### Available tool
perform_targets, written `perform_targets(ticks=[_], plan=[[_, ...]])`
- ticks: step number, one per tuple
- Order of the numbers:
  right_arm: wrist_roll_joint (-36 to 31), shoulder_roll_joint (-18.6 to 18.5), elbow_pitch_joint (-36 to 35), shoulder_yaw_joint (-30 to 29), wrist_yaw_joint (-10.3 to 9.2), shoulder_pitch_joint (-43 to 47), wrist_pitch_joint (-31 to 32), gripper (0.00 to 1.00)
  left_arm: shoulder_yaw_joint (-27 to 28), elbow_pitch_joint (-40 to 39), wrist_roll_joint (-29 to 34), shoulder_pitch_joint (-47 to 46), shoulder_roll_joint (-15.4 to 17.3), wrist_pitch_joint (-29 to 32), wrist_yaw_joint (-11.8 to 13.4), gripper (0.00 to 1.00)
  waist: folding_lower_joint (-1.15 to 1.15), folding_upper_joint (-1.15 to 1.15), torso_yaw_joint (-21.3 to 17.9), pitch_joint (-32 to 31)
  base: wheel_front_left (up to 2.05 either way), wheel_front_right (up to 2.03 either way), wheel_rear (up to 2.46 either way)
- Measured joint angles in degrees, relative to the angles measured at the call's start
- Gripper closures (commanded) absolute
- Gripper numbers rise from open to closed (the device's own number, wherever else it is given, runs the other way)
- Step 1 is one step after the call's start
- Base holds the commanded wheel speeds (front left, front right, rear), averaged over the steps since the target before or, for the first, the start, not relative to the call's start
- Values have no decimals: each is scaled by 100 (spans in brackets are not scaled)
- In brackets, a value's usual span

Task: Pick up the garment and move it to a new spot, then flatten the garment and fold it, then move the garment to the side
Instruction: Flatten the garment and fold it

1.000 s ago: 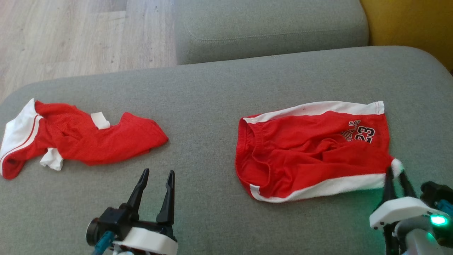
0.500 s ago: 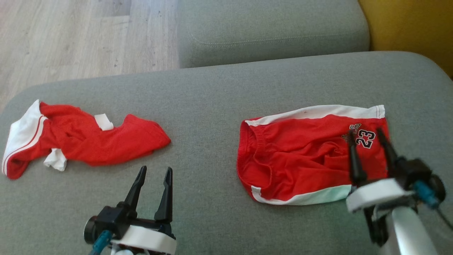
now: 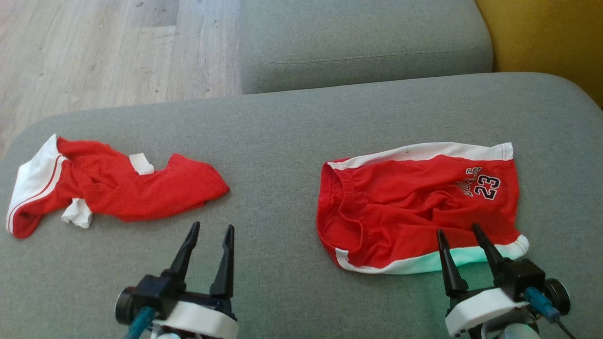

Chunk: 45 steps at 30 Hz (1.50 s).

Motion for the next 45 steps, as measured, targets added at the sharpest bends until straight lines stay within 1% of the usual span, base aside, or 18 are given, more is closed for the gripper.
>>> perform_targets(ticks=[3, 6, 10, 14, 15, 18, 21, 26, 30, 40, 44, 45], plan=[[2, 0, -30, -2, 0, -8, 0, 0, -152, 46, 96, -9, 33, 0, -1, 0, 0, 0, -16, 28, 0, 0, 0], [3, 0, -34, -53, 0, -30, 0, 0, -588, 209, 211, -102, 145, 1, -2, 0, 0, 0, -42, 93, 0, 0, 0], [36, 0, -22, -211, 0, -85, 0, 0, -1757, 290, 216, -648, 482, 144, -2, 0, 0, 0, -100, 218, 0, 0, 0], [45, 0, -19, -336, 0, -182, 0, 0, -3134, 271, -115, -1512, 815, 671, -45, 0, 1, 0, -158, 420, 0, 0, 0], [45, 0, -13, -345, 0, -209, 0, 0, -3407, 270, -231, -1732, 888, 793, -45, 0, 1, 0, -174, 480, 0, 0, 0], [75, 0, 2, -324, 0, -330, 0, 0, -4070, 319, -490, -2319, 1127, 1112, -45, 0, 1, 0, -240, 645, 0, 0, 0], [152, 0, 13, -298, 0, -461, 0, 0, -4546, 399, -749, -2729, 1281, 1276, -45, 0, 1, 0, -347, 776, 0, 0, 0], [164, 0, 14, -266, 0, -545, 0, 0, -5131, 563, -1037, -3140, 1406, 1396, -45, 0, 1, 0, -527, 941, 0, 0, 0], [215, 0, 31, -214, 0, -595, 0, 0, -5436, 678, -1201, -3315, 1462, 1394, -45, 0, 1, 0, -644, 1005, 0, 0, 0], [352, 0, 30, -133, 0, -693, 0, 0, -5820, 979, -1341, -3594, 1492, 1379, -45, 0, 1, 0, -842, 1165, 0, 0, 0], [375, 0, -13, -131, 0, -731, 0, 0, -5893, 1141, -1392, -3671, 1495, 1386, -45, 0, 1, 0, -894, 1196, 0, 0, 0], [403, 0, -13, -131, 0, -731, 0, 0, -5921, 1163, -1450, -3671, 1494, 1388, -45, 53, 1, 0, -898, 1195, 0, 0, 0]])
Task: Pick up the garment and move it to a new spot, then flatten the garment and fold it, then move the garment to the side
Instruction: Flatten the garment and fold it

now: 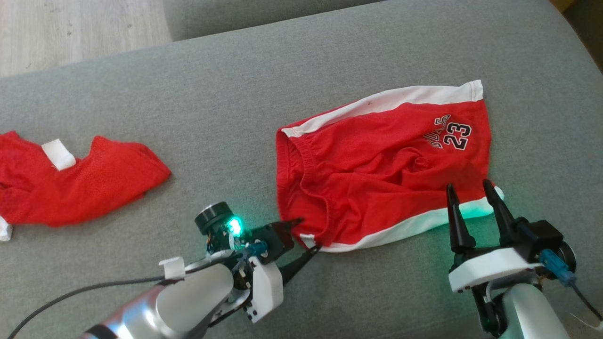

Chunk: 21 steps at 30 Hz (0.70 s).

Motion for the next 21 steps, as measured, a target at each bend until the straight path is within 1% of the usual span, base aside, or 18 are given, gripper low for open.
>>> perform_targets(ticks=[1, 2, 7, 11, 15, 17, 21], plan=[[2, 0, -1, 0, 0, 0, 0, 0, -36, 18, -52, 1, -1, 1, 0, 94, 0, 0, 0, -5, 0, 0, 0], [2, 0, -2, -1, 0, 1, 0, 0, -68, 30, -91, 1, -2, 0, 0, 100, 0, 0, 3, -15, 0, 0, 0], [1, 0, 1, -57, 0, 2, 0, 0, -32, 169, -321, 12, -14, -198, 3, 100, -1, 0, 76, -97, 0, 0, 0], [-96, 0, 73, -132, 0, 11, 0, 0, 252, 186, -577, 37, -41, -485, 141, 100, -1, 0, 161, -180, 0, 0, 0], [-280, 2, 419, -441, 0, 19, 1, 0, 459, 158, -748, 121, -45, -717, 292, 100, -1, 0, 224, -260, 0, 0, 0], [-378, 1, 653, -633, 0, 24, 44, 0, 482, 144, -792, 219, -45, -792, 328, 100, -1, 0, 243, -299, 0, 0, 0], [-371, 2, 1060, -933, 0, 30, 212, 0, 512, 115, -827, 365, -45, -907, 455, 100, -1, 0, 265, -369, 0, 0, 0]])
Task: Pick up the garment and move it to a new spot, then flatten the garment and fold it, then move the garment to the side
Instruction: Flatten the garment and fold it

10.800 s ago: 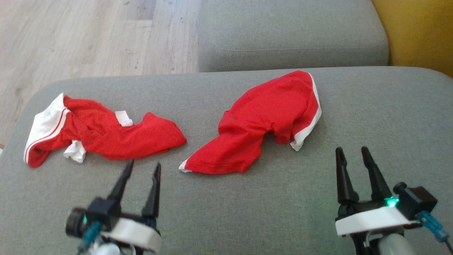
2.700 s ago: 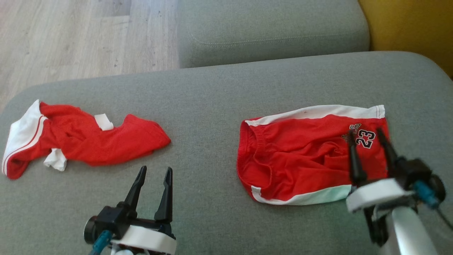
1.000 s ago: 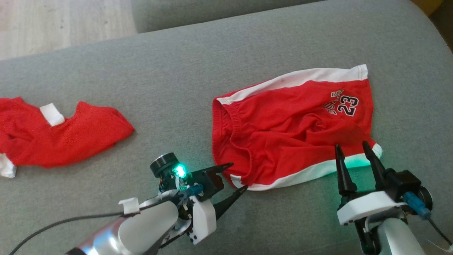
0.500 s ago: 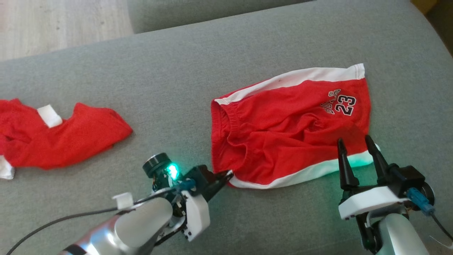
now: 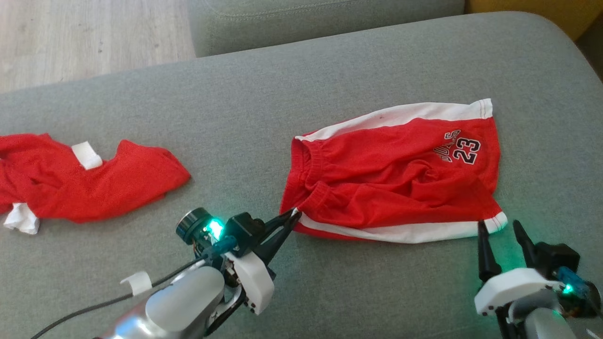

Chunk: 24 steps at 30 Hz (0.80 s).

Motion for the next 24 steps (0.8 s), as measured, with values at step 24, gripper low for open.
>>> perform_targets(ticks=[24], plan=[[-140, -1, 1383, -271, 0, -622, 98, 0, 53, -155, -59, 29, 20, -77, 256, 100, 0, 0, 69, -91, 0, 0, 0]])
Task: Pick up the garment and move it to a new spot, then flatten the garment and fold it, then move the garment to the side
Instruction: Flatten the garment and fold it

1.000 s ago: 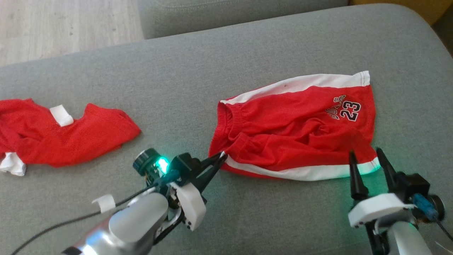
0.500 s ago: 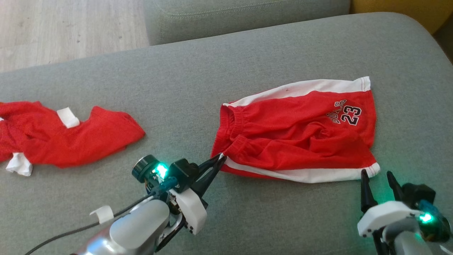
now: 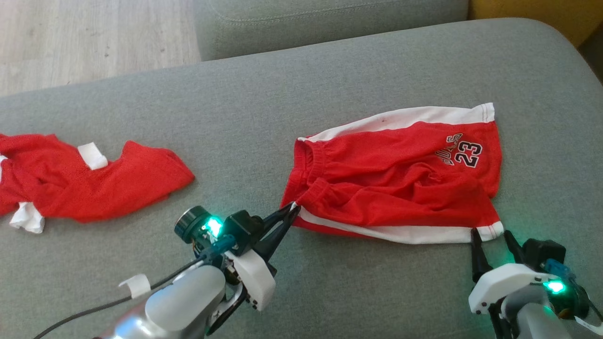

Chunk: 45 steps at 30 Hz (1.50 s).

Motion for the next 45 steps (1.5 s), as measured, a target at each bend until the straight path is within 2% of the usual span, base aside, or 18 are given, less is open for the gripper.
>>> perform_targets(ticks=[13, 14, 15, 16, 26, 31, 39, 45], plan=[[-58, 0, 160, 96, 0, -153, -91, 0, -4, -20, -59, 2, 11, 11, 5, 100, 0, 0, -21, 9, 0, 0, 0], [-58, 0, 180, 97, 0, -179, -91, 17, -5, -22, -59, 2, 13, 12, 5, 100, 0, 0, -14, 13, 0, 0, 0], [-58, 0, 199, 99, 0, -208, -90, 67, -7, -24, -59, 2, 14, 24, 5, 100, 0, 0, -8, 18, 0, 0, 0], [-58, 0, 216, 114, 0, -232, -90, 100, -8, -25, -59, 2, 15, 25, 5, 100, 1, 0, -2, 20, 0, 0, 0], [-58, 0, 289, 201, 0, -272, -90, 100, -13, -30, -97, 1, 42, 23, 11, 100, 1, 0, -13, -15, 0, 0, 0], [-30, 0, 135, 240, 0, -271, -136, 100, 13, -48, -153, 3, 122, -34, 91, 100, 0, 0, -58, -112, 0, 0, 0], [521, -2, -738, 726, 0, -272, -138, 100, 345, -253, -412, 16, 282, -175, 285, 100, 0, 0, -150, -390, 0, 0, 0], [1033, -8, -1933, 1085, 0, -560, 465, 100, 958, -641, -950, -27, 426, -181, 326, 100, 0, 0, -203, -596, 0, 0, 0]])
